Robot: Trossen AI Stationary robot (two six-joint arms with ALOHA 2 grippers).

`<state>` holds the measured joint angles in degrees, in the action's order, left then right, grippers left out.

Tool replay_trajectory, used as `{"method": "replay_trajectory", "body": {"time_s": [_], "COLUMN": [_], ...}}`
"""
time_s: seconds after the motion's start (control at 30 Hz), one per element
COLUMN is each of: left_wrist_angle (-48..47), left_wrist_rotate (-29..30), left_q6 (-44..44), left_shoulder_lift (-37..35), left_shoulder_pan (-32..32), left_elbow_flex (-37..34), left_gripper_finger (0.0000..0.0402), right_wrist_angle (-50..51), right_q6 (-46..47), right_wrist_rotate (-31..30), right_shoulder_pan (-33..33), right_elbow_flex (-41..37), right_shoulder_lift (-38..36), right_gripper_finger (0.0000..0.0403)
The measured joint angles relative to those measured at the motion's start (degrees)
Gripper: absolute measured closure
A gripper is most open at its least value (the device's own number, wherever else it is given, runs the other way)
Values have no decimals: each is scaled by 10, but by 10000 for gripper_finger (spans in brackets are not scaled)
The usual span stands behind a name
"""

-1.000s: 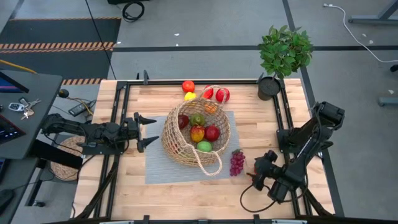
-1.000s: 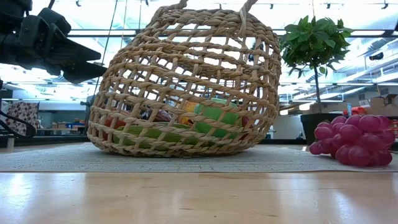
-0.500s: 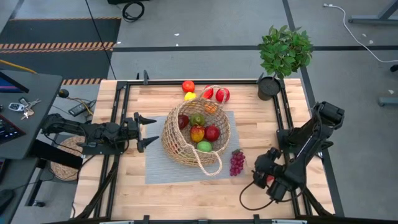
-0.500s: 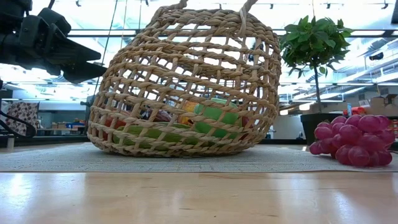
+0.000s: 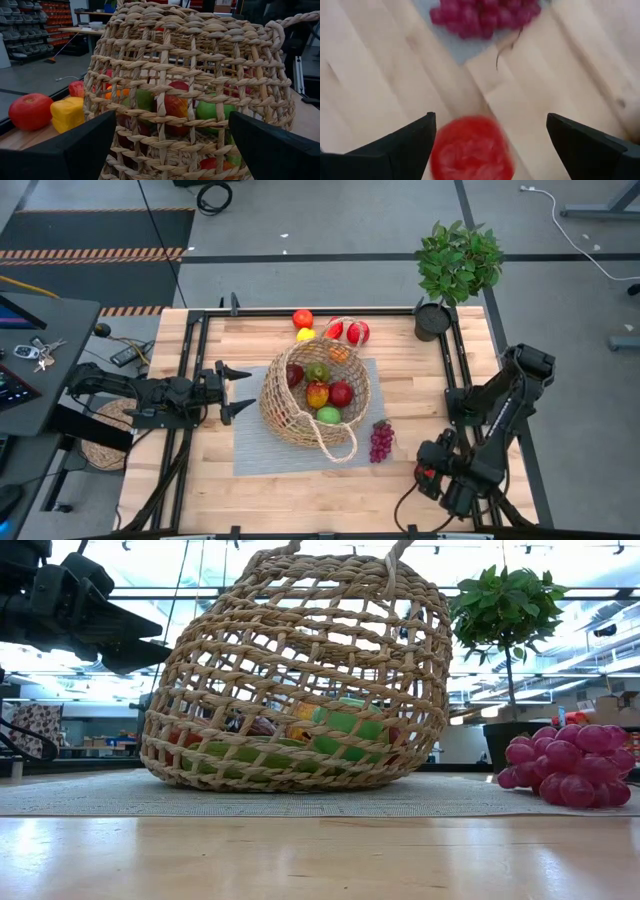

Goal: Build produce basket
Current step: Put the bottom red apple into the mesh basket

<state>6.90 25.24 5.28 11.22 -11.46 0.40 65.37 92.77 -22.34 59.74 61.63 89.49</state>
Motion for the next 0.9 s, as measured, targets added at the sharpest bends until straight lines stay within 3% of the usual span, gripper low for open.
{"method": "replay_trajectory", "body": {"time_s": [0.43, 0.9], "left_wrist_angle": [0, 0], "left_wrist_rotate": [0, 0], "left_q6": [0, 0], "left_shoulder_lift": [0, 0], "left_shoulder_pan": [0, 0], "left_elbow_flex": [0, 0], "left_gripper_finger": [8, 8], "right_wrist_angle": [-4, -85], "right_q6": [42, 62], "right_wrist_rotate": [83, 15], "right_shoulder_pan": [36, 43], "right_elbow_flex": [0, -99], "right_shoulder_lift": [0, 3], "right_gripper_finger": [21, 17]}}
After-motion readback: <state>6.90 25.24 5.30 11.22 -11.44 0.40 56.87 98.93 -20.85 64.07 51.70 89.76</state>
